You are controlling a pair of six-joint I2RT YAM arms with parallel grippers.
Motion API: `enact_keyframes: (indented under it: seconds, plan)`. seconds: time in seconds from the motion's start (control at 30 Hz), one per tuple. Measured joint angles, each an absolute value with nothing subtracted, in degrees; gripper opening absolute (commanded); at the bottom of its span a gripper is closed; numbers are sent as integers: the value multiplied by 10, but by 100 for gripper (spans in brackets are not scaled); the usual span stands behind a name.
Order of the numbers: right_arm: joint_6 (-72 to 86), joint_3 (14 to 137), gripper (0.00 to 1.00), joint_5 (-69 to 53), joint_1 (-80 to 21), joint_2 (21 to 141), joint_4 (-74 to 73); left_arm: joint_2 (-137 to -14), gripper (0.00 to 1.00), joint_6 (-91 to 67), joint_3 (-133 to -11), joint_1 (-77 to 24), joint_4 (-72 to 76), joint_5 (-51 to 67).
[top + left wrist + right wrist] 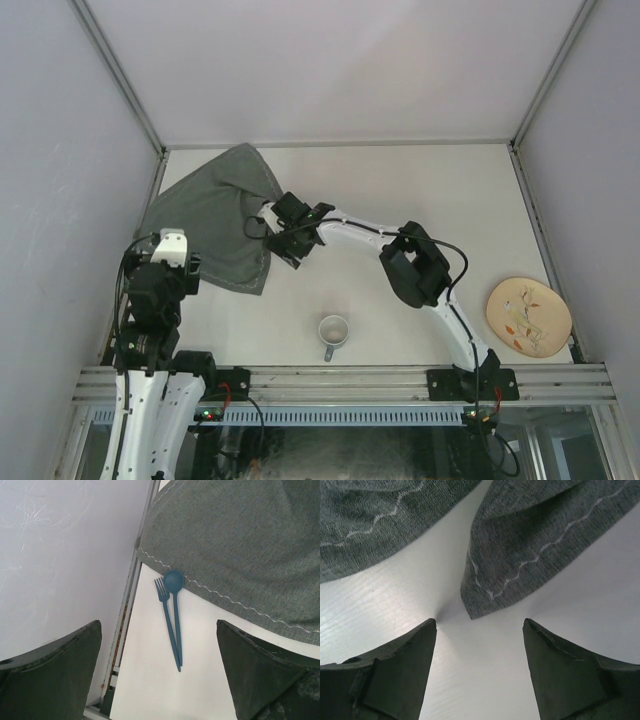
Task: Set the dinner table for one person
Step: Flatten out the napkin at the center of the board.
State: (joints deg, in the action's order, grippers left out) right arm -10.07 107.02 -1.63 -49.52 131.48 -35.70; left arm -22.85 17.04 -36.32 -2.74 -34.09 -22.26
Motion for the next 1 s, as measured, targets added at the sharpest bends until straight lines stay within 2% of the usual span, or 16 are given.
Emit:
enact_keyframes:
  seconds: [0.3, 0.5, 0.73, 0.83, 0.87, 0.9, 0.97, 1.0]
  plan:
    - [-92, 1152, 66, -36, -499, 1367, -360, -221, 100, 165, -363, -25, -363, -222]
    - [-90, 1192, 53, -35, -499, 1379, -358, -220, 100, 164, -363, -25, -366, -222]
    - [-90, 1178, 59, -34, -494, 1379, -356, -212, 100, 161, -363, -25, -367, -222]
    - [-87, 1155, 57, -36, -491, 1379, -354, -206, 100, 160, -358, -24, -366, -222]
    - [-88, 1153, 52, -37, -491, 1379, -352, -205, 100, 160, -354, -24, -367, -222]
    - [-87, 1153, 42, -36, -490, 1379, -351, -205, 100, 160, -351, -24, -369, -222]
    - [-87, 1153, 9, -38, -489, 1379, -349, -205, 100, 160, -345, -24, -370, -222]
    - [-87, 1153, 0, -39, -489, 1379, -349, -205, 100, 160, -343, -24, -372, -221]
